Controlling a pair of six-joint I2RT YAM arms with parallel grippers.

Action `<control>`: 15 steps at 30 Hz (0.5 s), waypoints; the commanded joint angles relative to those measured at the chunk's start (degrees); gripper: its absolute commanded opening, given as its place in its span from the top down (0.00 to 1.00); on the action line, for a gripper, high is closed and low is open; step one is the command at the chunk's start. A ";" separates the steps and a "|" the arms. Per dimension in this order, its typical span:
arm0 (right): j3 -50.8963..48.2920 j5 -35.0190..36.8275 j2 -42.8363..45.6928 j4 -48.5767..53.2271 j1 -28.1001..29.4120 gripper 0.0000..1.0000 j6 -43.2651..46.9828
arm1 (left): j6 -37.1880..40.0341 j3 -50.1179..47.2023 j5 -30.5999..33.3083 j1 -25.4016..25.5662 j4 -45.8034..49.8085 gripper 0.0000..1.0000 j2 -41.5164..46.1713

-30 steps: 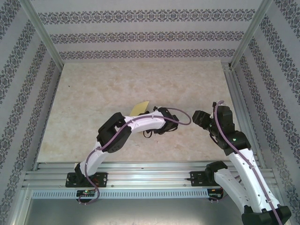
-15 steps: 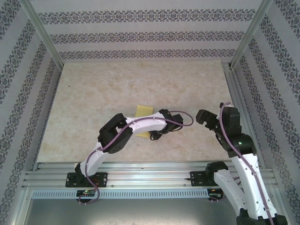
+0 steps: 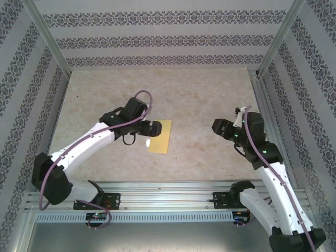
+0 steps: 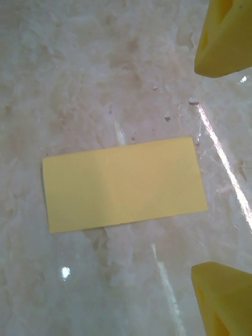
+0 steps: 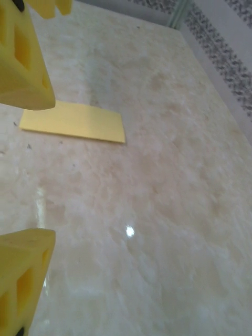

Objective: Fold a paper plane with a square sheet of paper (fold left side to right side)
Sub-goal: Turn over the paper at the center of the table, then third fold the triangle at the center of the table.

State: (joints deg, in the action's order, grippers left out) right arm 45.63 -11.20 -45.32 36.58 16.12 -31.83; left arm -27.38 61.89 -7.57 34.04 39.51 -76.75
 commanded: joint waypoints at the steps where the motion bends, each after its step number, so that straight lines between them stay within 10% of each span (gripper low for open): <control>1: -3.89 -1.00 -7.36 -14.97 10.73 0.41 -8.16 | -5.82 -9.15 -15.26 -5.19 -12.24 0.09 2.67; 15: 5.79 -6.61 -50.24 -45.27 25.03 0.64 -18.14 | -9.61 -23.83 -25.28 -16.03 -27.54 0.08 -0.23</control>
State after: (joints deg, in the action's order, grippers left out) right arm 47.46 -14.85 -90.87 0.10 40.51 -47.46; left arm -36.16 38.94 -29.50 19.07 17.96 -76.09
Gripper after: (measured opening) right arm 0.365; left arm 0.915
